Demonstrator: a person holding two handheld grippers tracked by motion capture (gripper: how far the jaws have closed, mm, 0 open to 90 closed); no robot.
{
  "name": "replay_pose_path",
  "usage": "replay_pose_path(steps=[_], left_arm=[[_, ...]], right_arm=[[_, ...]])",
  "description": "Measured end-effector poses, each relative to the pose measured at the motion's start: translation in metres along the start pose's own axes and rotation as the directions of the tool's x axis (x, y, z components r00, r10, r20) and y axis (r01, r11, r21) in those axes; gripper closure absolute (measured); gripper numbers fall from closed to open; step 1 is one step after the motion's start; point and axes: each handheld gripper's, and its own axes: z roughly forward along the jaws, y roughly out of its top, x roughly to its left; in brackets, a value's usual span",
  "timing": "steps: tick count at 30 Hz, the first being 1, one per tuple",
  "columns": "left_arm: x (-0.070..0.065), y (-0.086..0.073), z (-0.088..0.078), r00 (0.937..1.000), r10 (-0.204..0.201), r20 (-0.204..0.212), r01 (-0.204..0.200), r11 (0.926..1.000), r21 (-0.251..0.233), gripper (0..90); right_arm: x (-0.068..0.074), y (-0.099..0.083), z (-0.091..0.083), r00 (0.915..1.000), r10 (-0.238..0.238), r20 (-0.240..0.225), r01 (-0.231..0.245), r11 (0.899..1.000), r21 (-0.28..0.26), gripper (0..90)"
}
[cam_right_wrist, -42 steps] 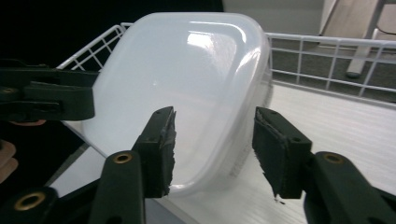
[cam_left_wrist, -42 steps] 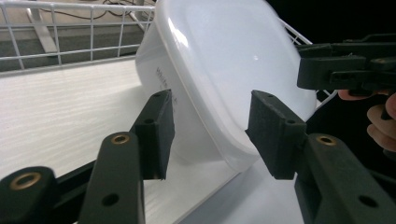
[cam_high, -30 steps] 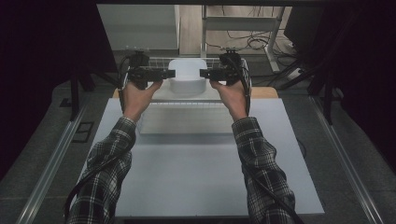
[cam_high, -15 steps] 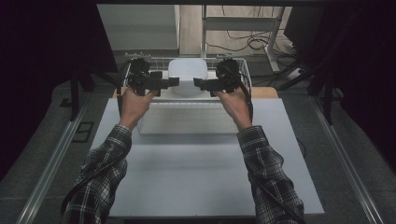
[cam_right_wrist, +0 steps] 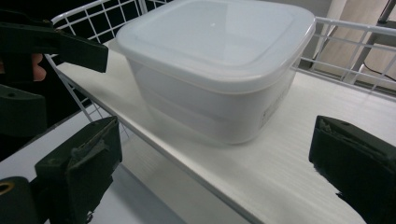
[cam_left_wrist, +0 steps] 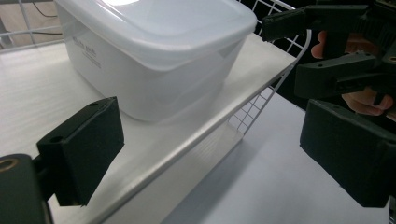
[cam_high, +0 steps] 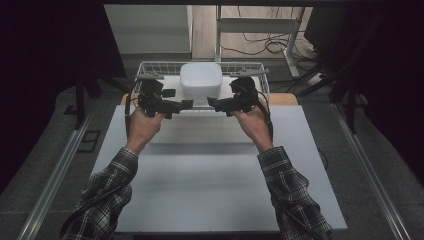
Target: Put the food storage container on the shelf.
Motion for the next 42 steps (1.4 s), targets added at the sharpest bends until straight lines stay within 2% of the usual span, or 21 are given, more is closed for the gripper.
replay_pose_path(steps=[5, 11, 22, 33, 42], left_arm=[[-0.003, -0.010, -0.003, 1.0000, 0.003, 0.005, -0.003, 0.9999, -0.016, 3.9], [-0.010, -0.020, -0.008, 0.9991, 0.042, 0.006, -0.042, 0.9987, -0.029, 3.1], [-0.025, -0.036, -0.014, 0.9964, 0.084, 0.006, -0.084, 0.9964, -0.008, 3.0], [-0.032, -0.057, -0.014, 0.9967, 0.077, 0.027, -0.077, 0.9970, 0.003, 3.6], [-0.039, -0.073, -0.015, 0.9946, 0.099, 0.031, -0.100, 0.9945, 0.030, 3.0]], right_arm=[[0.003, -0.006, -0.007, 0.9998, -0.014, -0.012, 0.014, 1.000, -0.004, 2.5], [0.006, -0.015, -0.012, 0.9993, -0.026, -0.025, 0.026, 1.000, -0.010, 2.5], [0.015, -0.026, -0.021, 0.9974, -0.048, -0.055, 0.047, 0.999, -0.014, 2.7], [0.024, -0.044, -0.027, 0.9931, -0.082, -0.084, 0.081, 0.997, -0.012, 2.5], [0.028, -0.063, -0.031, 0.9903, -0.105, -0.092, 0.105, 0.994, -0.004, 1.6]])
